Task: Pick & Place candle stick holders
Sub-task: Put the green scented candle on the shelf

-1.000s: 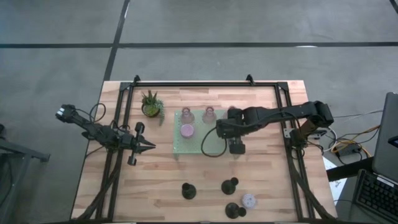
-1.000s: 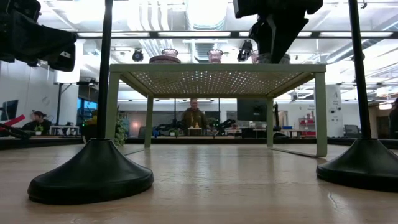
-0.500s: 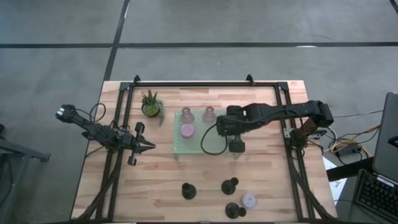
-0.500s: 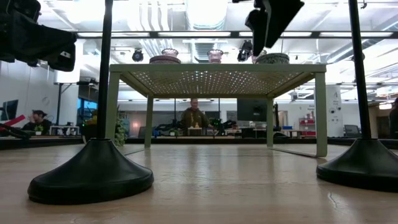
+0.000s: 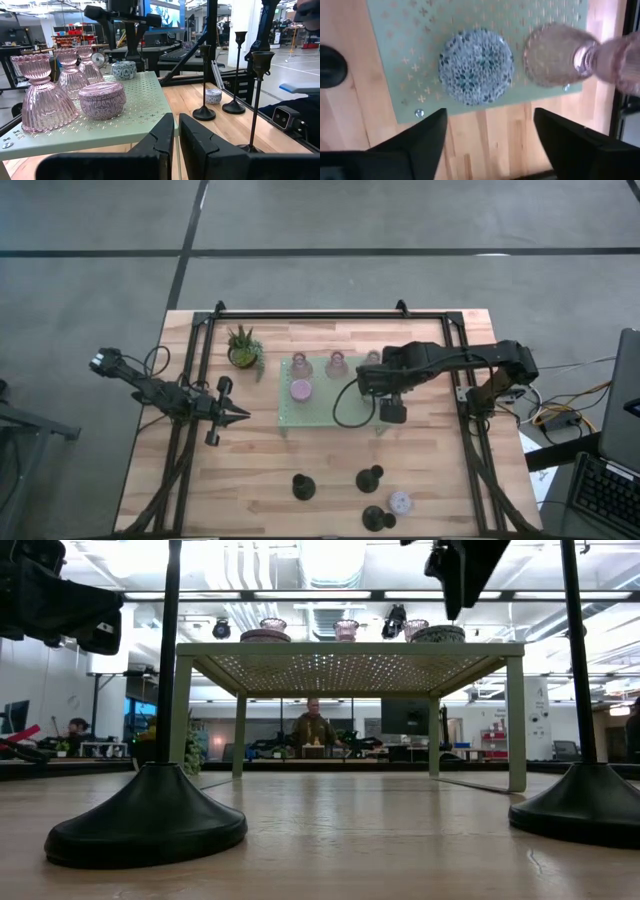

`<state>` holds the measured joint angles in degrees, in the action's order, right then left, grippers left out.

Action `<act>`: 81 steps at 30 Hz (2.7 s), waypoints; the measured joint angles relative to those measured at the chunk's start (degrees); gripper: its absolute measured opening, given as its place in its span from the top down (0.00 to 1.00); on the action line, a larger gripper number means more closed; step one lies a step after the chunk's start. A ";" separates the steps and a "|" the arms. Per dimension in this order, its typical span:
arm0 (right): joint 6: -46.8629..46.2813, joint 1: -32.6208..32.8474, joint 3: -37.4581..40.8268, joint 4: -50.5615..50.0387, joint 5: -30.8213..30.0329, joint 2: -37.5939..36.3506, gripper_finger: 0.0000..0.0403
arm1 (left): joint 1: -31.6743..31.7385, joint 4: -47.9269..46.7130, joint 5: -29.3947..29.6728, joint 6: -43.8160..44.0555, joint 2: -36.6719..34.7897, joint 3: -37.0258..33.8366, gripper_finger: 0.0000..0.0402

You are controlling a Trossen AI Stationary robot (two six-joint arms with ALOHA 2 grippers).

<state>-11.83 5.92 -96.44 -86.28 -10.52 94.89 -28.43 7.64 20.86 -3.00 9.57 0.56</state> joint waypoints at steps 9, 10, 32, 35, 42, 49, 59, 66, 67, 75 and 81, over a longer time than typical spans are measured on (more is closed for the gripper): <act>-1.41 0.29 3.20 -1.56 2.05 -0.02 0.70 | 0.00 0.00 -0.01 0.00 0.00 0.02 0.92; -1.30 0.31 3.77 -1.59 2.16 -0.02 0.75 | 0.00 0.00 -0.02 0.00 0.01 0.00 0.92; -0.52 0.96 9.00 4.71 4.95 0.11 0.98 | -0.01 0.00 -0.01 0.01 0.01 0.00 0.92; 0.00 0.97 9.22 6.69 4.97 0.11 0.98 | 0.00 0.00 -0.01 0.00 0.00 0.00 0.92; 1.11 0.97 9.27 9.78 4.97 0.11 0.98 | -0.01 0.00 -0.01 0.00 0.01 0.02 0.92; 2.89 0.97 9.27 11.60 4.52 0.11 0.98 | 0.00 0.00 -0.02 0.00 0.00 0.00 0.92; 3.64 0.01 10.85 9.68 2.99 0.33 0.98 | 0.00 0.00 0.00 0.02 0.01 0.01 0.92; 6.04 -0.10 14.37 13.51 2.48 0.22 0.98 | 0.00 0.00 0.00 0.01 0.00 0.00 0.92; 6.05 -0.10 14.42 13.66 1.98 0.22 0.98 | 0.00 0.00 -0.01 0.00 0.00 0.01 0.92; 6.79 -0.11 13.73 14.74 -0.40 0.22 0.98 | 0.00 0.00 0.00 0.01 0.00 0.00 0.92; 7.54 -0.10 12.44 14.86 -0.86 0.22 0.98 | 0.00 0.00 0.00 0.02 0.02 0.00 0.92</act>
<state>-4.30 5.82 -84.01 -71.42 -11.37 95.11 -28.42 7.64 20.86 -2.98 9.58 0.56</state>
